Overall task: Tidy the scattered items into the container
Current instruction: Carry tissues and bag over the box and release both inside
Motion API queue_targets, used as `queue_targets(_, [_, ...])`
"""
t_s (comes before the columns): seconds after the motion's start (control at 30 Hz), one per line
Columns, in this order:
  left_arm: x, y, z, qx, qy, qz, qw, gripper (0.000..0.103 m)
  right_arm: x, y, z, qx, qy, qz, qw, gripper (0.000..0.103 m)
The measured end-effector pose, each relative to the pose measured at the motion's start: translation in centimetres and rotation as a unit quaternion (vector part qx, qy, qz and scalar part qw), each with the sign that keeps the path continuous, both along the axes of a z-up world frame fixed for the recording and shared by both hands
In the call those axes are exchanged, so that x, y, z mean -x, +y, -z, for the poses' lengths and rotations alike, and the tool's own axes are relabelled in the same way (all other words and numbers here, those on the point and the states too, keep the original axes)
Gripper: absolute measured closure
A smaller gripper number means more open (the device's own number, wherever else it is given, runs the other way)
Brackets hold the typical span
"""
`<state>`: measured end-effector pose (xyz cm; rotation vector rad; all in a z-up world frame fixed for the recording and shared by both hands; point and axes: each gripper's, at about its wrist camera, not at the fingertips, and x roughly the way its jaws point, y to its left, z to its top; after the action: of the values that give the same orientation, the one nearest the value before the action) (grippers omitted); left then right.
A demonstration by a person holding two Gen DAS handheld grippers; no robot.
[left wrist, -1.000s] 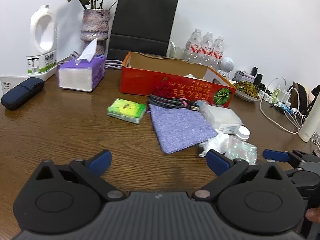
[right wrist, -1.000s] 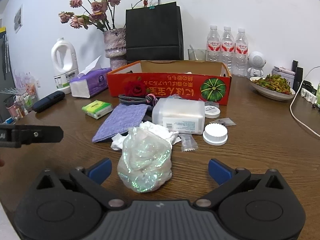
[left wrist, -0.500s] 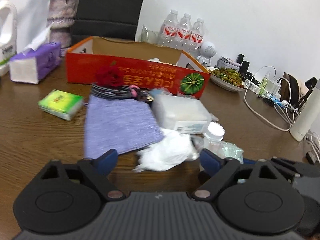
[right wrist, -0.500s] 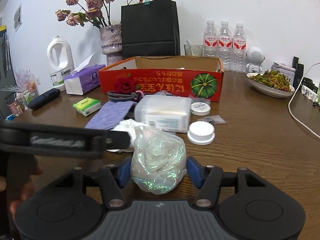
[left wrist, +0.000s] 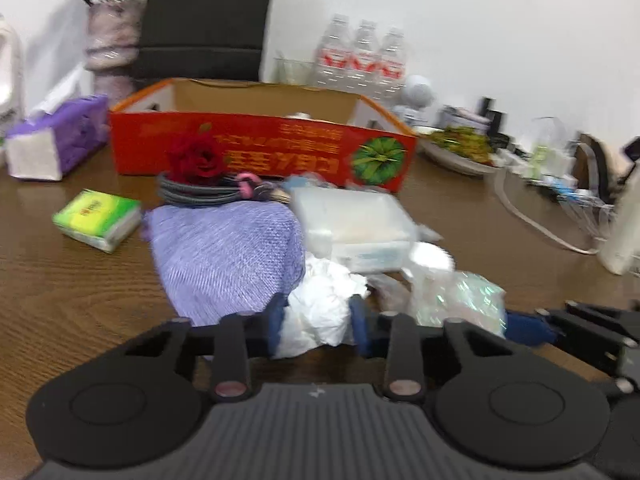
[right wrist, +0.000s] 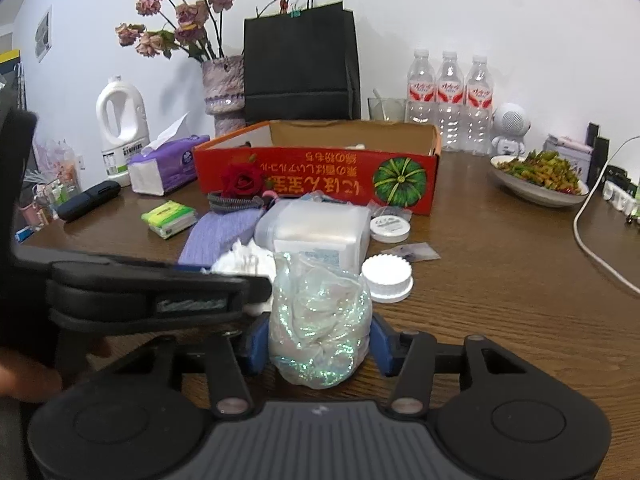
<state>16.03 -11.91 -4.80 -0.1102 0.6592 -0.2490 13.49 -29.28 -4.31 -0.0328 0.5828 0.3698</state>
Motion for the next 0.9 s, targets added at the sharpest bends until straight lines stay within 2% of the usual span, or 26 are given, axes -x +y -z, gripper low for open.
queue_targets(0.3, [4.1,3.2,-1.9,0.043,-0.018,0.027,0.9985,0.072,0.9,-0.8,-0.4,-0.005,-0.015,0.01,1.0,0.054])
queue_targets(0.5, [5.2,4.3,-4.0,0.072,-0.047,0.043,0.9953,0.071,1.2,-0.5,-0.9,-0.011,-0.018,0.015,1.0,0.054])
queue_targets(0.57, [5.3,4.3,-4.6,0.07,-0.063,0.045,0.9945,0.068,1.4,-0.4,-1.2,-0.013,-0.022,0.016,1.0,0.054])
queue_targets(0.9, [5.4,4.3,-6.4,0.027,-0.132,0.036,0.9902,0.068,2.0,0.3,-3.2,-0.014,-0.045,0.014,0.999,0.053])
